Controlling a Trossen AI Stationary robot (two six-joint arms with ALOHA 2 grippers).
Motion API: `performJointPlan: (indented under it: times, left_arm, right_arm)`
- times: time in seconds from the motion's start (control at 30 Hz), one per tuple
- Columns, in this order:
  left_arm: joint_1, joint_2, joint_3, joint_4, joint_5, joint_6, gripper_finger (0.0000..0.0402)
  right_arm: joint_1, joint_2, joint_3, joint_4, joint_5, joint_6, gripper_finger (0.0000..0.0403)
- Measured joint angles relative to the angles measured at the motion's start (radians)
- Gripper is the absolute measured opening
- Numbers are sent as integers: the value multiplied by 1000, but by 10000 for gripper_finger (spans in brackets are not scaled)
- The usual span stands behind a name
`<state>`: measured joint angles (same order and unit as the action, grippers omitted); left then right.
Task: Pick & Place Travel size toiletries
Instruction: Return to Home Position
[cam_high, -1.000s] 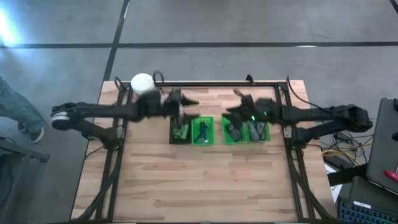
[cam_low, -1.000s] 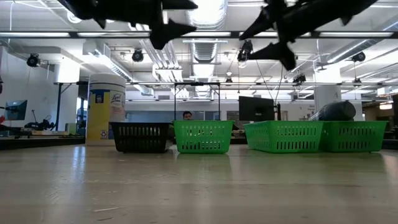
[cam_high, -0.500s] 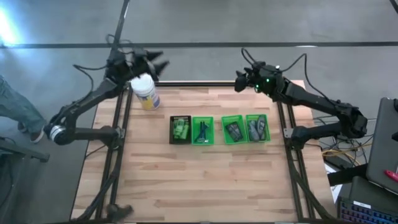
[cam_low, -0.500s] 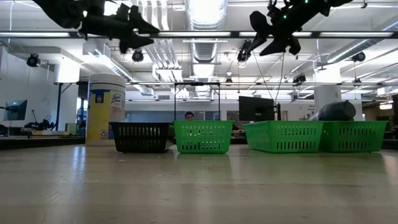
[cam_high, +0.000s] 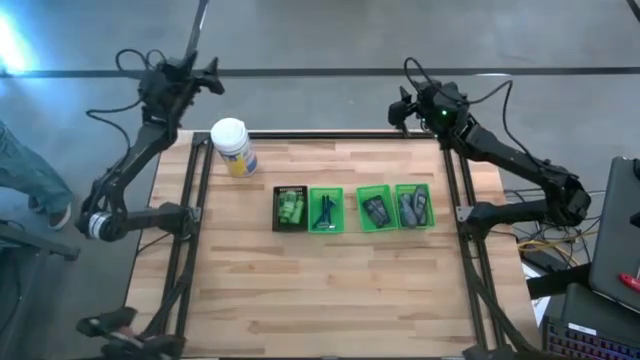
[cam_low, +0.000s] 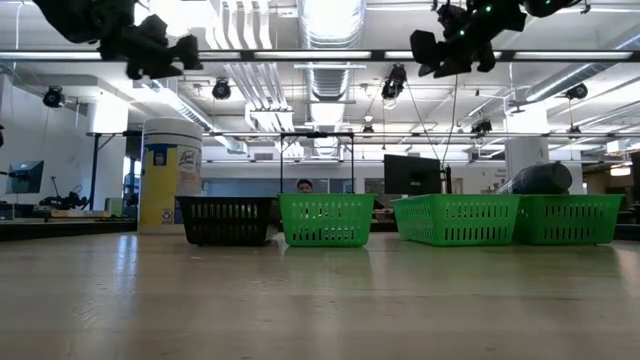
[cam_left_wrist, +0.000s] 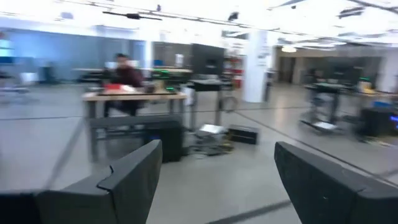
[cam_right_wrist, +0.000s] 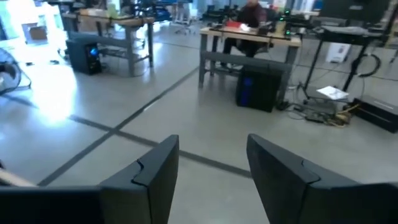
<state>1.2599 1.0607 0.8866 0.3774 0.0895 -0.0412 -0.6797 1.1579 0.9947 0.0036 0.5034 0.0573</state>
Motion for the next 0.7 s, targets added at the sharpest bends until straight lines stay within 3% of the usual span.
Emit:
performJointPlan:
  times: [0.17,0.3,0.53,0.7]
  left_arm:
    - [49,-47,-41,6,-91,38,314]
    - [44,-58,-73,-23,-98,-9,314]
    - [13,-61,-111,-28,5,-512,314]
    - [8,-99,-159,-47,6,-636,314]
  right_arm:
    - [-3,-5,-5,7,6,-9,171]
    - [-1,-3,-20,2,3,12,160]
    - [-2,-6,-23,2,6,71,144]
    - [-2,-7,-22,1,6,71,132]
